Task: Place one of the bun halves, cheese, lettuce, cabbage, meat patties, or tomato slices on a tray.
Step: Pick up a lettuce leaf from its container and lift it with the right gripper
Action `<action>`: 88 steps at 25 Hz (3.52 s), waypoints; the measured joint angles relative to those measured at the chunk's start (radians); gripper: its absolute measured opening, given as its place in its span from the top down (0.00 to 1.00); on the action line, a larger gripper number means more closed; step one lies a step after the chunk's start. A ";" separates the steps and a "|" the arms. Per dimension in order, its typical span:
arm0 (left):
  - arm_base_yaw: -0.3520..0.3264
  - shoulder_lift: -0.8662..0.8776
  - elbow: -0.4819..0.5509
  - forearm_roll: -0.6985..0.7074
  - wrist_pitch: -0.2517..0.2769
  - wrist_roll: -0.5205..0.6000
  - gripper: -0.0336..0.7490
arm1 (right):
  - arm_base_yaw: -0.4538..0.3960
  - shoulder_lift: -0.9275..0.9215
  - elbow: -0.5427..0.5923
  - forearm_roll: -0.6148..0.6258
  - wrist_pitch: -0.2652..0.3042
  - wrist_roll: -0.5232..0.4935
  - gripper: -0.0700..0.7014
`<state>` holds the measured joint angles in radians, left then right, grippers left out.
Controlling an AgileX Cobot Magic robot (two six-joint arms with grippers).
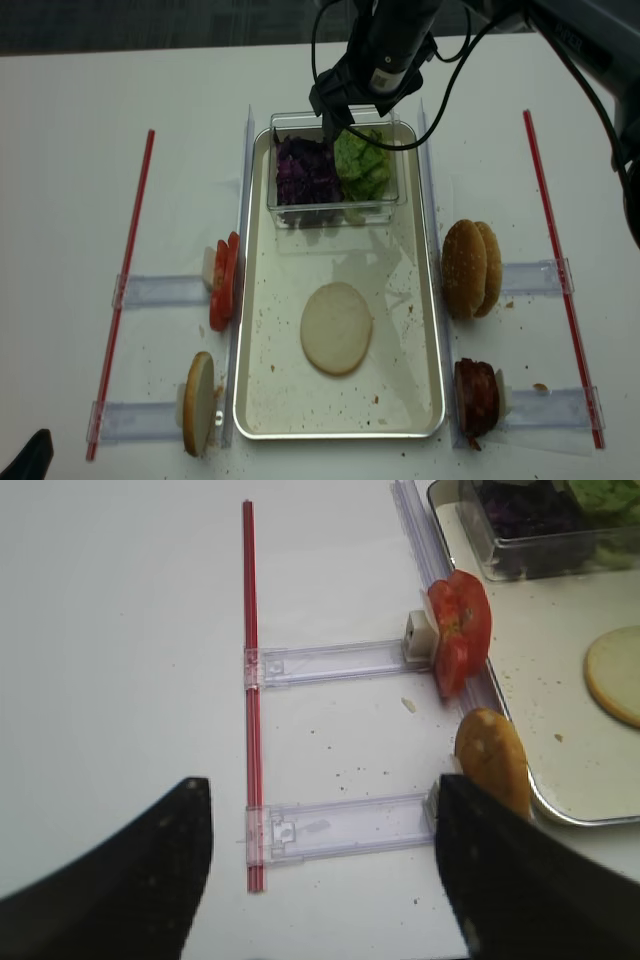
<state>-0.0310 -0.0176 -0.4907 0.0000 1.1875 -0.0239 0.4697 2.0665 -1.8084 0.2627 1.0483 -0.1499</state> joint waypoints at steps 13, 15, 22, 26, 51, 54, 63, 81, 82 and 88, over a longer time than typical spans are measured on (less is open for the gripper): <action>0.000 0.000 0.000 0.000 0.000 0.000 0.39 | 0.000 0.082 -0.021 -0.051 -0.052 0.000 0.11; 0.000 0.000 0.000 0.000 0.000 0.000 0.39 | 0.000 0.117 -0.039 -0.055 -0.054 0.000 0.11; 0.000 0.000 0.000 0.000 0.000 0.000 0.39 | 0.000 0.196 -0.096 -0.064 -0.063 0.000 0.11; 0.000 0.000 0.000 0.000 0.000 0.000 0.39 | 0.000 0.217 -0.097 -0.084 -0.065 0.000 0.11; 0.000 0.000 0.000 0.000 0.000 0.000 0.39 | 0.000 0.256 -0.098 -0.127 -0.052 0.000 0.31; 0.000 0.000 0.000 0.000 0.000 0.000 0.39 | 0.000 0.256 -0.098 -0.127 -0.052 0.000 0.34; 0.000 0.000 0.000 0.000 0.000 0.000 0.39 | 0.000 0.256 -0.098 -0.127 -0.052 0.000 0.53; 0.000 0.000 0.000 0.000 0.000 0.000 0.39 | 0.000 0.256 -0.098 -0.136 -0.040 0.000 0.80; 0.000 0.000 0.000 0.000 0.000 0.000 0.39 | 0.000 0.256 -0.098 -0.136 -0.040 0.000 0.80; 0.000 0.000 0.000 0.000 0.000 0.000 0.39 | 0.000 0.255 -0.098 -0.144 -0.036 0.000 0.80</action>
<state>-0.0310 -0.0176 -0.4907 0.0000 1.1875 -0.0239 0.4697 2.3211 -1.9068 0.1191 1.0125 -0.1499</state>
